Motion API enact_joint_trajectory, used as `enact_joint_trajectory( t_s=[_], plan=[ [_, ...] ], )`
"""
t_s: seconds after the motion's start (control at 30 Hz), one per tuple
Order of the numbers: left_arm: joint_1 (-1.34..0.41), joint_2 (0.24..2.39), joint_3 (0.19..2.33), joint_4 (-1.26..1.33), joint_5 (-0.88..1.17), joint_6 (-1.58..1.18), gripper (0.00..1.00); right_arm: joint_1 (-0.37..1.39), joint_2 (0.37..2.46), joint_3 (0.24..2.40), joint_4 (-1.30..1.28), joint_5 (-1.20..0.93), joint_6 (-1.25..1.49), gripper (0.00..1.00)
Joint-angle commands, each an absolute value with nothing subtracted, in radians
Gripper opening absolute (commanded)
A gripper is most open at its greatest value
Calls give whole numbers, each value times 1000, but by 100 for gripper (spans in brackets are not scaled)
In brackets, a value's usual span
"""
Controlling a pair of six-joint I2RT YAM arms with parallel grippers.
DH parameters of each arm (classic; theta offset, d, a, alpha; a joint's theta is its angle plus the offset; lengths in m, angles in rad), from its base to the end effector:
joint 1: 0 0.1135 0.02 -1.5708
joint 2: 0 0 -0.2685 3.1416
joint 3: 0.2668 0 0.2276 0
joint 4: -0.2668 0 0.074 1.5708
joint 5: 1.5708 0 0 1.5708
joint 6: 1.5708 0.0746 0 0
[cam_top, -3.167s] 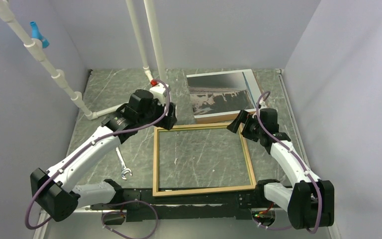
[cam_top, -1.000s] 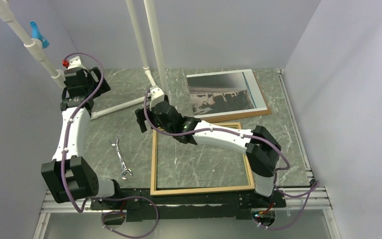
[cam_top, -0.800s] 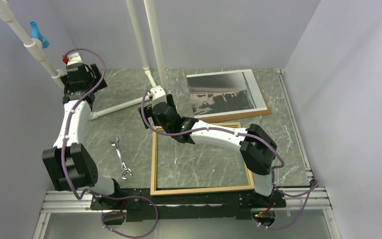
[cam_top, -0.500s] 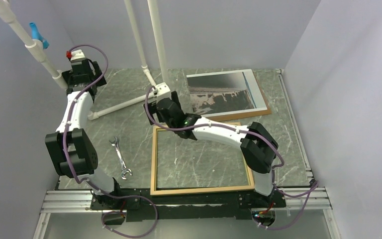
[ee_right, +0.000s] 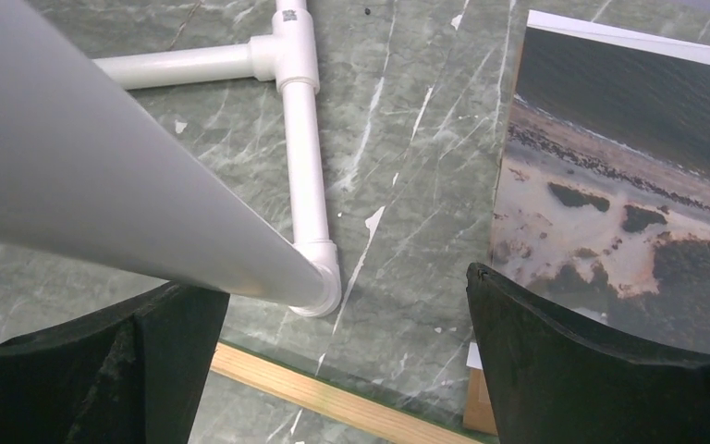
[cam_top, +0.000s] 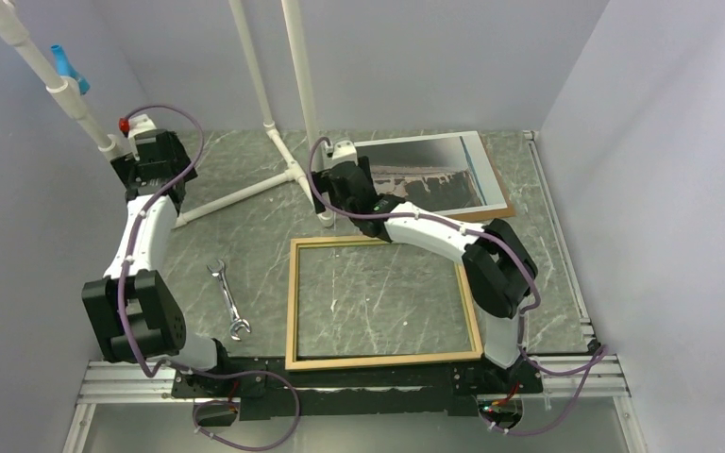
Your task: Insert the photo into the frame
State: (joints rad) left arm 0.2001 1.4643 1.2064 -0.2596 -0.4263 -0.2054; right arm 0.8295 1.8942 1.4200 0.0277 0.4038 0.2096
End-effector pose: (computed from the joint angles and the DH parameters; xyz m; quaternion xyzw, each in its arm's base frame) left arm 0.3294 0.0983 0.3123 -0.2743 0.8062 0.1816 0.4917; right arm 0.3300 0.3170 0.2596 -0.1510 0.8220 0.1120 0.5375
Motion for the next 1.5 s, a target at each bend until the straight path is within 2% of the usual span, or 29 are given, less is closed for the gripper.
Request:
enact_joint_trajectory(
  t_s=[0.0,0.7,1.0,1.27,1.47],
  plan=[
    [219,1399,1192,-265,-496,-240,98,786,1886,1492,6,395,222,100],
    [228,1288,1071,-368,-593,-307,99,681,2053,1745,-109,387,239,100],
    [231,1170,976,-418,-575,-386,99,647,2153,1877,-152,348,243,100],
    [213,1030,899,-444,-527,-393,98,635,2197,1909,-175,332,274,100],
    [148,1011,898,-475,-552,-369,97,624,2208,1885,-180,320,305,100]
  ],
)
